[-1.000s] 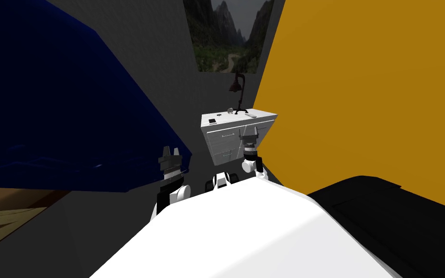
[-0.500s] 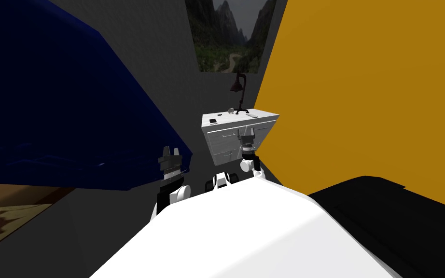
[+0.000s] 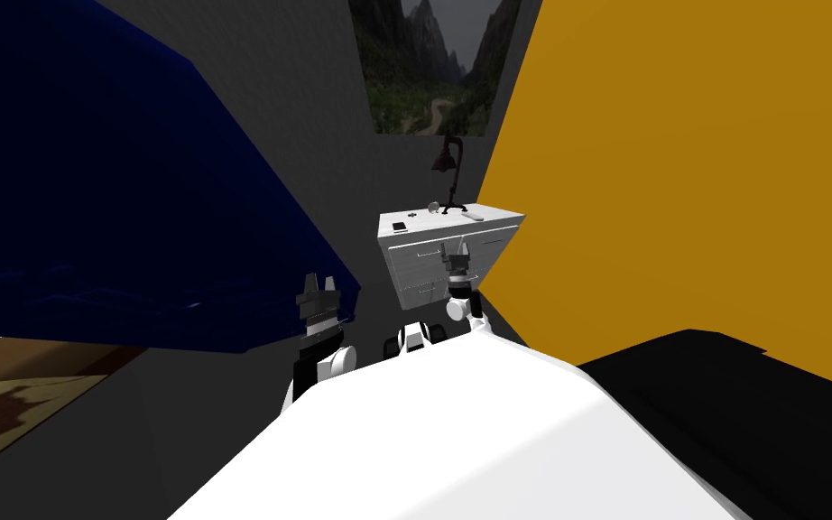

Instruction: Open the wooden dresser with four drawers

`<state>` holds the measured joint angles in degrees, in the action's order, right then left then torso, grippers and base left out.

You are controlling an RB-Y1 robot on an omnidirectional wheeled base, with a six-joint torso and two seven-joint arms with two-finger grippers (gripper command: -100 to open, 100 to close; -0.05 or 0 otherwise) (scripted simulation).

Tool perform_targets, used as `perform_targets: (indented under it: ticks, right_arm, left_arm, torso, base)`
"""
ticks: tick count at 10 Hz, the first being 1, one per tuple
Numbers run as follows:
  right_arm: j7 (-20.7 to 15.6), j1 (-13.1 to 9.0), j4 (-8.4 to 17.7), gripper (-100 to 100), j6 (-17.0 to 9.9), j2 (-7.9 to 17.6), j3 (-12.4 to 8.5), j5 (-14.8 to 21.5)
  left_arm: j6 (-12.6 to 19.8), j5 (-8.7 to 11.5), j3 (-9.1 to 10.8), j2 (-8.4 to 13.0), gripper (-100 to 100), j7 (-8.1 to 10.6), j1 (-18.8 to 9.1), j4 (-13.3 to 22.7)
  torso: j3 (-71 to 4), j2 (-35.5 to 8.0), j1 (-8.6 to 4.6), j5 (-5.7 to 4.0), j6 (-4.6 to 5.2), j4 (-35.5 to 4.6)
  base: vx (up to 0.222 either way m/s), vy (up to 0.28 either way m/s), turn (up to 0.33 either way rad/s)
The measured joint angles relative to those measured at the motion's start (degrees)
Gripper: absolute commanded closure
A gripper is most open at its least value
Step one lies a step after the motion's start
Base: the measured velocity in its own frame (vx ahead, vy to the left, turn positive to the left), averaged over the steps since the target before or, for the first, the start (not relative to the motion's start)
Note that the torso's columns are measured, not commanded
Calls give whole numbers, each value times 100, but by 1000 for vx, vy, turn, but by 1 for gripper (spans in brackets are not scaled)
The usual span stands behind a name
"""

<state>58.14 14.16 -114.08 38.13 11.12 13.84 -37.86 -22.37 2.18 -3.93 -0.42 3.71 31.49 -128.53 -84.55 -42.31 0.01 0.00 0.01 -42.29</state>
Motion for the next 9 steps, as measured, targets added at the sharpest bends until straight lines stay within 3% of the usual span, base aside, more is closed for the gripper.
perform_targets:
  ticks: [9]
  right_arm:
    - [1353, -420, 677, -100, 54, 110, 443, -850]
  left_arm:
    - [0, 0, 0, 0, 0, 0, 0, 0]
  torso:
    - [-2, 3, -1, 0, 0, 1]
  base:
    - [7, -4, 31]
